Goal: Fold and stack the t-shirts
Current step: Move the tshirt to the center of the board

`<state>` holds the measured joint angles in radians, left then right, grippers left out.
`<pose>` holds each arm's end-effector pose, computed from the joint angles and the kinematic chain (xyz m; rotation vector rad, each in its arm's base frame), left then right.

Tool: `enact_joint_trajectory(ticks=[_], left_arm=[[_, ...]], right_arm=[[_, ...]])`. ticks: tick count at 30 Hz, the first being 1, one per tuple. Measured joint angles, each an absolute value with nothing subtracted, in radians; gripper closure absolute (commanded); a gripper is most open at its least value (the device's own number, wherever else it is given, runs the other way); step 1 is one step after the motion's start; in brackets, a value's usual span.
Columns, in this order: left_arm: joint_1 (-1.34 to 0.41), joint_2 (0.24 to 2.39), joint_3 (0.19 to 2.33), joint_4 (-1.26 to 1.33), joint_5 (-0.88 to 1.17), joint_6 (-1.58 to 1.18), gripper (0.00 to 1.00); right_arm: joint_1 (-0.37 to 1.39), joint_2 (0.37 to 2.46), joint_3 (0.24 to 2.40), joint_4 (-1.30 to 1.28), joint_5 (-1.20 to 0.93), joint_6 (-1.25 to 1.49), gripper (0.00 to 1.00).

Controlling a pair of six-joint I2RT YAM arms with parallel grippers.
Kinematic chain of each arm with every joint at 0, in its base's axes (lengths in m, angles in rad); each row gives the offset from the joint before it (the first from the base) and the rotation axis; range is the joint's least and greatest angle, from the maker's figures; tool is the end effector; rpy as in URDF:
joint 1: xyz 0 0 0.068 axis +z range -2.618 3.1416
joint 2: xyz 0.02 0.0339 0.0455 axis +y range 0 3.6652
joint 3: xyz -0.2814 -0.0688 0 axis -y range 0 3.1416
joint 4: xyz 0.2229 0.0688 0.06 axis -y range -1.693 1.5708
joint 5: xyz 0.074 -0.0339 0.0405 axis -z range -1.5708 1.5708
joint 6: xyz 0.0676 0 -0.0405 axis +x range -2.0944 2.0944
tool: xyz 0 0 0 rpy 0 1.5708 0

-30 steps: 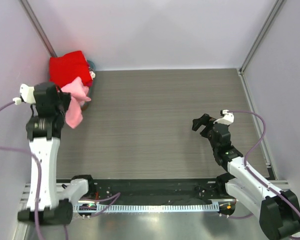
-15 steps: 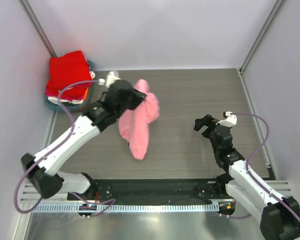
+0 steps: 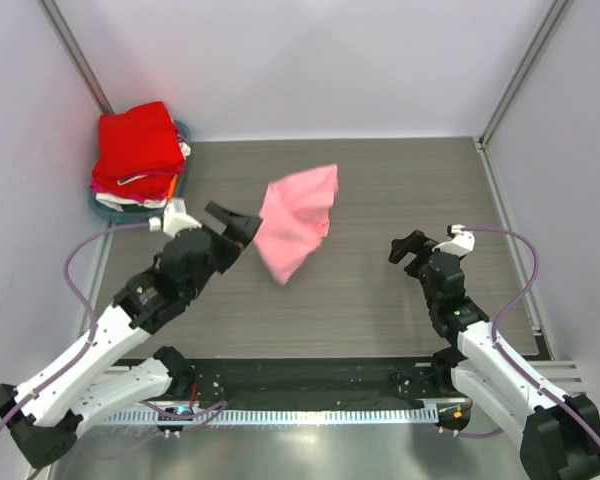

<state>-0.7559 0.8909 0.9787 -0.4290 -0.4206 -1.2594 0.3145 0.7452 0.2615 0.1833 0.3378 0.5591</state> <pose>0.1555 -0.1087 0.3662 -0.7820 1.8428 -0.9563 0.1686 0.0313 0.2130 0.4563 1.8071 0.2909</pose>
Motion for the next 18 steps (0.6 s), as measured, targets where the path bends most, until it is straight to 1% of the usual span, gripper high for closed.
enact_joint_trajectory(ticks=[3, 6, 7, 12, 13, 15, 16, 18], left_arm=[[-0.743, 0.782, 0.79, -0.486, -0.472, -1.269, 0.0], [-0.739, 0.757, 0.698, -0.543, -0.5, -1.21, 0.0], [-0.739, 0.756, 0.693, -0.558, -0.505, -1.177, 0.0], [-0.739, 0.792, 0.765, -0.56, -0.537, -1.002, 0.0], [-0.739, 0.815, 0.796, -0.561, -0.542, -0.969, 0.0], [-0.739, 0.868, 0.844, -0.558, -0.542, -0.918, 0.0], [-0.739, 0.897, 0.86, -0.556, -0.542, -0.896, 0.0], [-0.739, 0.95, 0.866, -0.55, -0.537, -0.862, 0.0]], right_arm=[[0.315, 0.759, 0.262, 0.187, 0.327, 0.558, 0.0], [0.314, 0.804, 0.262, 0.21, 0.289, 0.55, 0.06], [0.315, 0.828, 0.262, 0.219, 0.27, 0.547, 0.13], [0.314, 0.969, 0.281, 0.239, 0.16, 0.53, 0.26], [0.315, 1.002, 0.289, 0.247, 0.136, 0.529, 0.32], [0.314, 1.068, 0.314, 0.257, 0.078, 0.529, 0.36], [0.315, 1.107, 0.335, 0.258, 0.05, 0.53, 0.4], [0.315, 1.181, 0.39, 0.257, -0.004, 0.535, 0.41]])
